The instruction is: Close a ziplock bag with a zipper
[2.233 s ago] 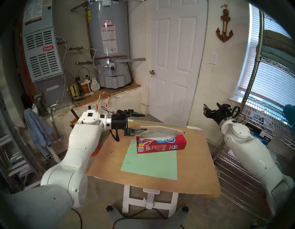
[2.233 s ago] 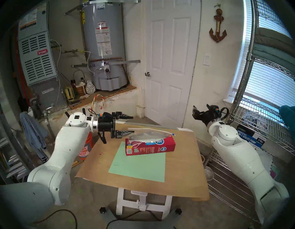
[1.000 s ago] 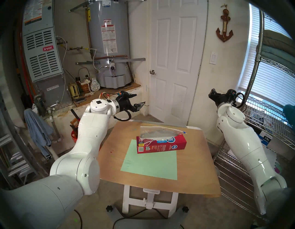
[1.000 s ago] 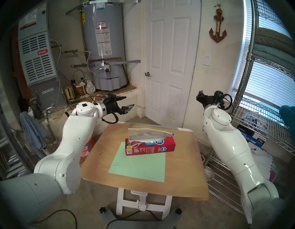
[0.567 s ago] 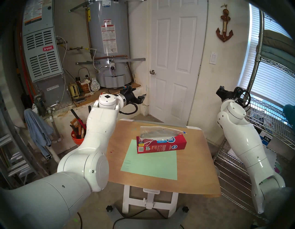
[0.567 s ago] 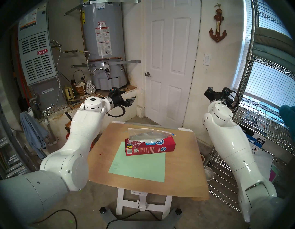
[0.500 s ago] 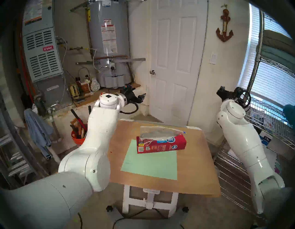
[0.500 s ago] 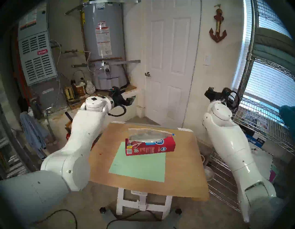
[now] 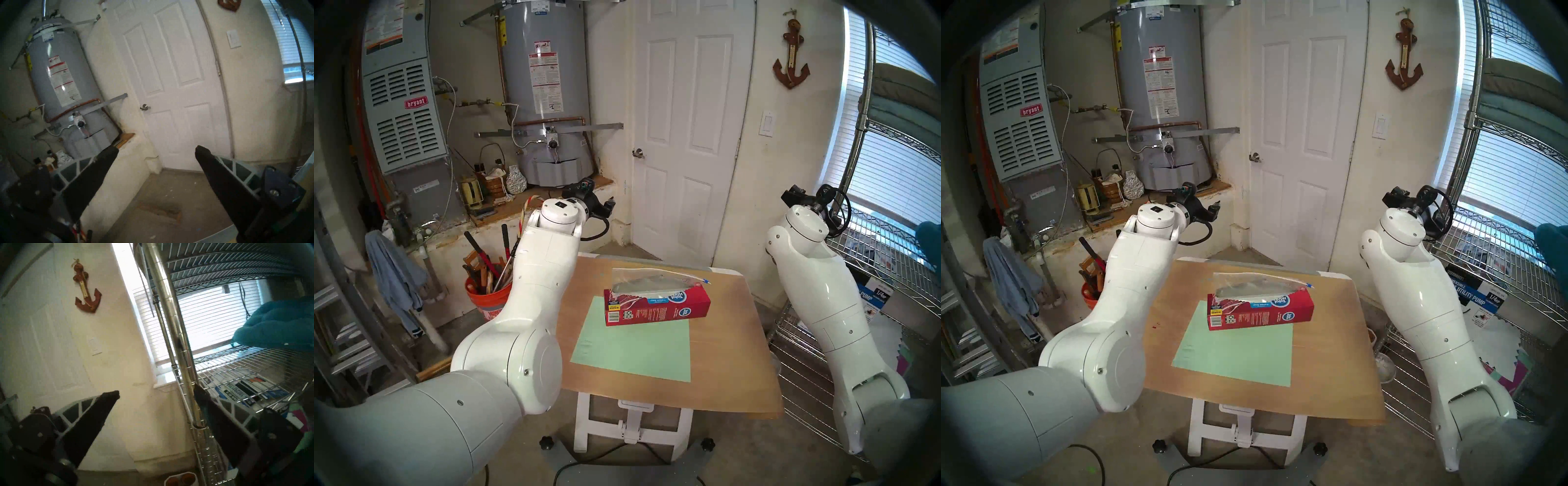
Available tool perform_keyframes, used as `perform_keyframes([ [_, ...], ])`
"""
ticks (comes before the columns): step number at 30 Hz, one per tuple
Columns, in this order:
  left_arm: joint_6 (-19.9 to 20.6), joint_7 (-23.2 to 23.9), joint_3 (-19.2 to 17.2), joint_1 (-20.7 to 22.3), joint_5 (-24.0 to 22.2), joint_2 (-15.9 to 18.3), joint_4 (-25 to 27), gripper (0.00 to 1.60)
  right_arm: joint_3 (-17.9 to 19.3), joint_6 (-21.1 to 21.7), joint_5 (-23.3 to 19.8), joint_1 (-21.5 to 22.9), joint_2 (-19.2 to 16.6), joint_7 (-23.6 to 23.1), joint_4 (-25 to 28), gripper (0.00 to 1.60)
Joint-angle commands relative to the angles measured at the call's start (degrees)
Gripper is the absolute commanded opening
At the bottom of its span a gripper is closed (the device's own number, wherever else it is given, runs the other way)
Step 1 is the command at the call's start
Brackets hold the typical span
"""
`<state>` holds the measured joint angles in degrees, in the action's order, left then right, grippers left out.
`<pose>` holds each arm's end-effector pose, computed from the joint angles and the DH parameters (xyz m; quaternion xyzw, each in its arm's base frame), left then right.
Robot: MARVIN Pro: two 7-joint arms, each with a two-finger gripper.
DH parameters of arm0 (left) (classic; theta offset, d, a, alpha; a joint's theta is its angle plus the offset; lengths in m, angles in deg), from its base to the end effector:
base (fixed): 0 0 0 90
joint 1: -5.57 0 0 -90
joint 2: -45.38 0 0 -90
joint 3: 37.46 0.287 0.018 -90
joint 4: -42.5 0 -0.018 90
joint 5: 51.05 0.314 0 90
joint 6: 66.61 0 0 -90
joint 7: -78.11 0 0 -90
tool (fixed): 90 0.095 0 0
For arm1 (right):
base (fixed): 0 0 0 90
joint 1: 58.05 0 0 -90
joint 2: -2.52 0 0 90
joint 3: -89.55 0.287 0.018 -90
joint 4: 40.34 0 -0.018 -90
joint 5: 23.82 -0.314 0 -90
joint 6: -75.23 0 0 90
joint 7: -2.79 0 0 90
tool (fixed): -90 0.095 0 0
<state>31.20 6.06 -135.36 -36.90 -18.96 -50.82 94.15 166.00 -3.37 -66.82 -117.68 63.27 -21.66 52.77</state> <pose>0.6284 -0.0378 -0.1593 -0.7094 0.2075 -0.6712 0.0568 0.4882 -0.1438 -0.0861 0.5987 -0.3757 0.6788 0.1990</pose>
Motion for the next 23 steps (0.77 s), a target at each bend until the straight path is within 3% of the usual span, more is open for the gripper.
perform_keyframes([
  [1,1.15,-6.58,0.76,-1.28,4.62,-1.72,4.34,1.60,0.16,3.19,1.62,3.38,3.38,6.63,1.34,1.60],
  [8,3.00,-13.79,1.31,-2.38,7.10,-3.41,5.29,1.60,-0.45,5.69,1.74,5.28,5.02,12.56,0.41,1.60],
  [23,3.63,-15.83,1.51,-2.49,7.69,-3.88,5.26,1.60,-0.66,6.47,1.66,6.10,5.54,14.15,-0.29,1.60],
])
